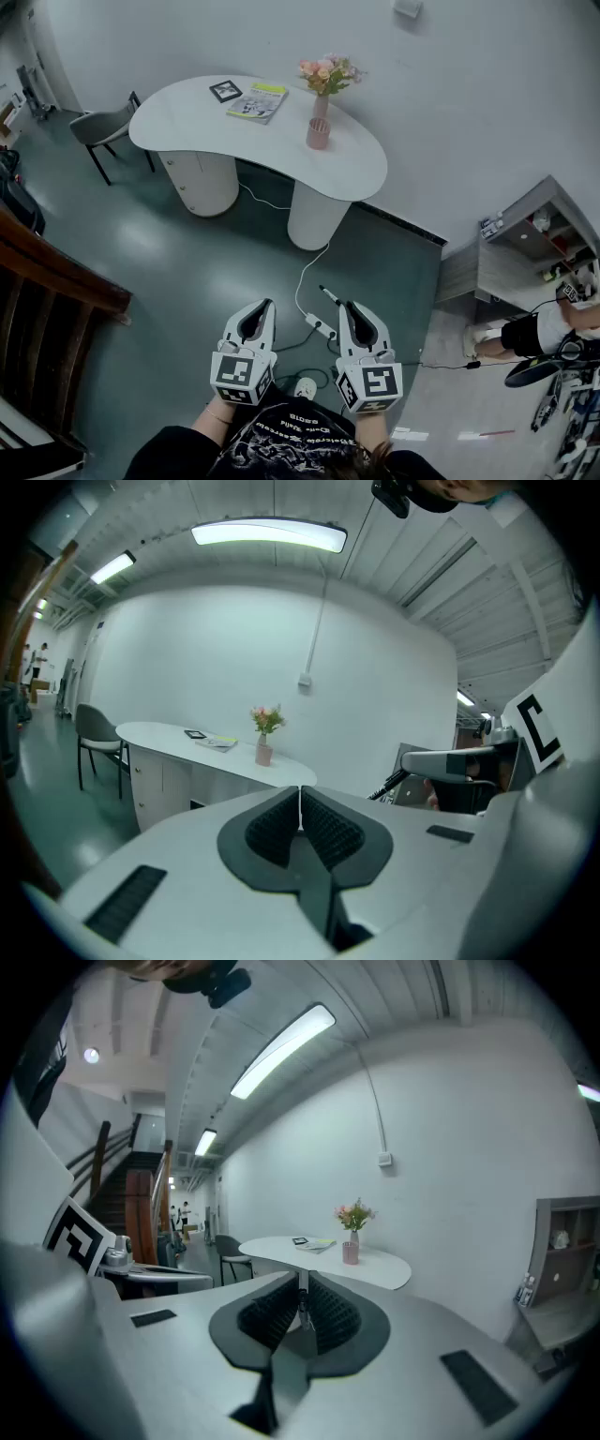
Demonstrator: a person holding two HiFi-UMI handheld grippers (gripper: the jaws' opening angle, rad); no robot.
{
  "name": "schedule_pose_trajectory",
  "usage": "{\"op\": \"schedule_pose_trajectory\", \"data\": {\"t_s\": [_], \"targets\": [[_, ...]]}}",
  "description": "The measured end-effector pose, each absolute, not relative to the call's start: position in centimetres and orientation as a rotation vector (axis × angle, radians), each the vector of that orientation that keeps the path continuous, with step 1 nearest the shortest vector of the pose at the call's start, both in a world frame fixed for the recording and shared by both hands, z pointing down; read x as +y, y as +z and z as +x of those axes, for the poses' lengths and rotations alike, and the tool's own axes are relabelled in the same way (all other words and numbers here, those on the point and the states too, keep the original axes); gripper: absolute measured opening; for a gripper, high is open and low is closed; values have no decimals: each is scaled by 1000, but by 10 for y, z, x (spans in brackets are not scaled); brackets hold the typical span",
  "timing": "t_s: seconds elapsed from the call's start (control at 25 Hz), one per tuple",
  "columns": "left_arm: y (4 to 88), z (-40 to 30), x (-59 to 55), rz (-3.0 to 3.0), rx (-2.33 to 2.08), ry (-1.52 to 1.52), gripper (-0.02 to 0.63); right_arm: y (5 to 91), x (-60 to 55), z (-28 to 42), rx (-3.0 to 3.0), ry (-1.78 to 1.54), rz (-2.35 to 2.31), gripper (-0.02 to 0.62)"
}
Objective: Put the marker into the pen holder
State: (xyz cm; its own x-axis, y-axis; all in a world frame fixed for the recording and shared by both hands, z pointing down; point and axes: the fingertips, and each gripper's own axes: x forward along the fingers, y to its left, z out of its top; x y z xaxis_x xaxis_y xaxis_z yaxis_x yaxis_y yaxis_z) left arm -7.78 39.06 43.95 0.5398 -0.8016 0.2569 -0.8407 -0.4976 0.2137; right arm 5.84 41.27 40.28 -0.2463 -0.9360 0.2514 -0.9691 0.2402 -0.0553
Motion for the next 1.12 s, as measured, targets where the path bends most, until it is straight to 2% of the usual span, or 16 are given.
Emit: {"op": "schedule_pose_trajectory", "data": {"t_s": [0.68, 1.12], "targets": [[443, -122, 400, 2506, -1329, 183, 27, 404, 413, 40, -2320, 304, 1919, 55], [457, -121, 351, 2474, -1413, 233, 26, 416, 344, 57, -2363, 289, 1893, 56]]}}
